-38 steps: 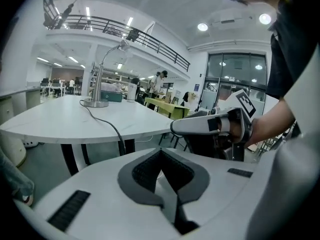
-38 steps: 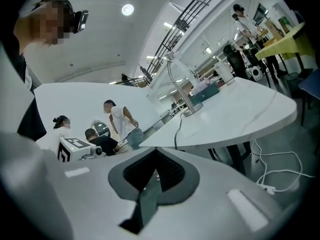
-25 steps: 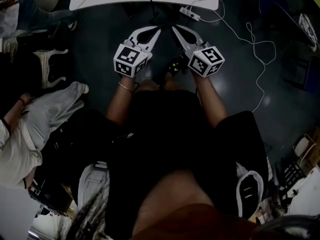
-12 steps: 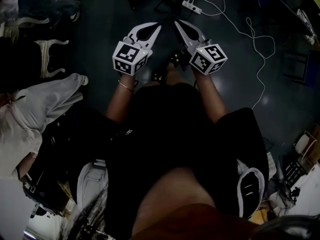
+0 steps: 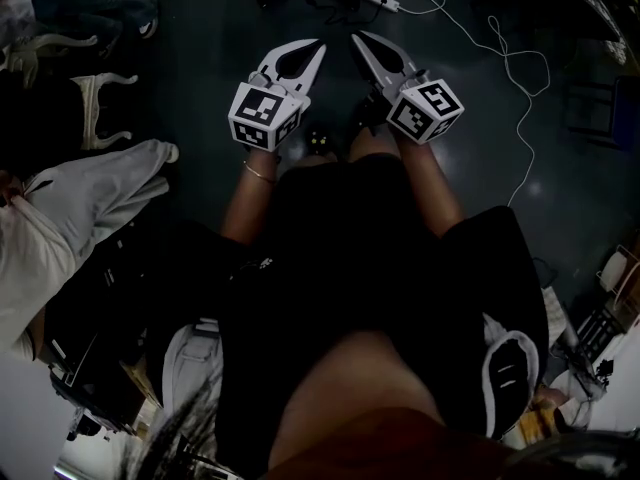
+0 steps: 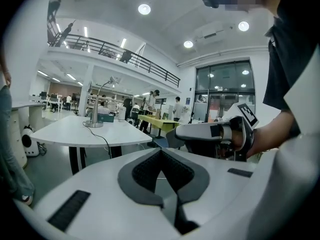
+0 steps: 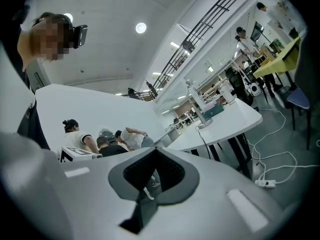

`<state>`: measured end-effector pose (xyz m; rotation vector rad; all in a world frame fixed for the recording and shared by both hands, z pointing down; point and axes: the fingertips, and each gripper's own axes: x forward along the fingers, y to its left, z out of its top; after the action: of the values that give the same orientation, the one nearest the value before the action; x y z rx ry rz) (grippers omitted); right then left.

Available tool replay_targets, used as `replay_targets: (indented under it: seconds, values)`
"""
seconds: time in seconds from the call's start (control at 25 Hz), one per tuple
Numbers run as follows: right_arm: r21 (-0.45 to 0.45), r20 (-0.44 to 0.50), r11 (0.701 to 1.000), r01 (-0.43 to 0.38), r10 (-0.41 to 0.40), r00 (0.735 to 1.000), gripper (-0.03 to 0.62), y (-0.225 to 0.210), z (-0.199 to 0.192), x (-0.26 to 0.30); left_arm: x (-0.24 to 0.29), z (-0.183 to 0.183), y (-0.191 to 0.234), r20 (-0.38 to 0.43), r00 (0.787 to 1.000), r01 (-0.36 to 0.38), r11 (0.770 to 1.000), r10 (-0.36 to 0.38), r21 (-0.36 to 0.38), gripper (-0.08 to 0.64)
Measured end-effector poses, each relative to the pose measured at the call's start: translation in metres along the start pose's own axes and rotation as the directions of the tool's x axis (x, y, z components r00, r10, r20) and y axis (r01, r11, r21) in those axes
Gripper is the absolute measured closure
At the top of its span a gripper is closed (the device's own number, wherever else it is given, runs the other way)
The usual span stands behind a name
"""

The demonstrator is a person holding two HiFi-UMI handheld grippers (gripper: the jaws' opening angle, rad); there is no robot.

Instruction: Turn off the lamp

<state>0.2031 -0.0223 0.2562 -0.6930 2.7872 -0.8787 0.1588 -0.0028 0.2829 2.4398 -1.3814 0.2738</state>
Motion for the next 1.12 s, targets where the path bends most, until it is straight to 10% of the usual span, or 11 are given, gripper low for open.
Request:
replay_targets:
  seconds: [1.12]
  values:
    - [-0.136,-0.094,0.969,-0.206,0.195,0.976,0.592,-0.030,0.069,-0.145,0.076,0.037,-0.152,0.076,0.990,-0.122,0.992,0.119,0.030,0.554]
